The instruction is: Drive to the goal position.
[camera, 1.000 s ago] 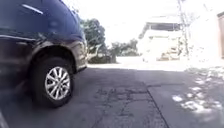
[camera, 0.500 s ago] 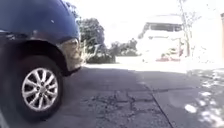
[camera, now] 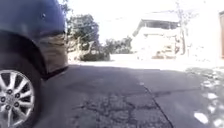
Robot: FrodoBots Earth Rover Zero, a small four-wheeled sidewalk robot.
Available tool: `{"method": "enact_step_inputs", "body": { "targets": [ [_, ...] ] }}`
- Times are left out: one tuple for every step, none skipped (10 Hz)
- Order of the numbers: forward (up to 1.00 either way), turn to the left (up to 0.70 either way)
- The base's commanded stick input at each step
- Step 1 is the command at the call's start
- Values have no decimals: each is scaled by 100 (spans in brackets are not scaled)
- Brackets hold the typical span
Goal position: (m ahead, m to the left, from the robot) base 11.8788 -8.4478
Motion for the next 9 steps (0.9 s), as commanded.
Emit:
{"method": "enact_step_inputs", "body": {
  "targets": [
    [70, -2],
    [70, -2],
    [70, -2],
    [70, -2],
    [70, -2],
    [70, -2],
    [70, -2],
    [70, -2],
    [70, -2]
  ]
}}
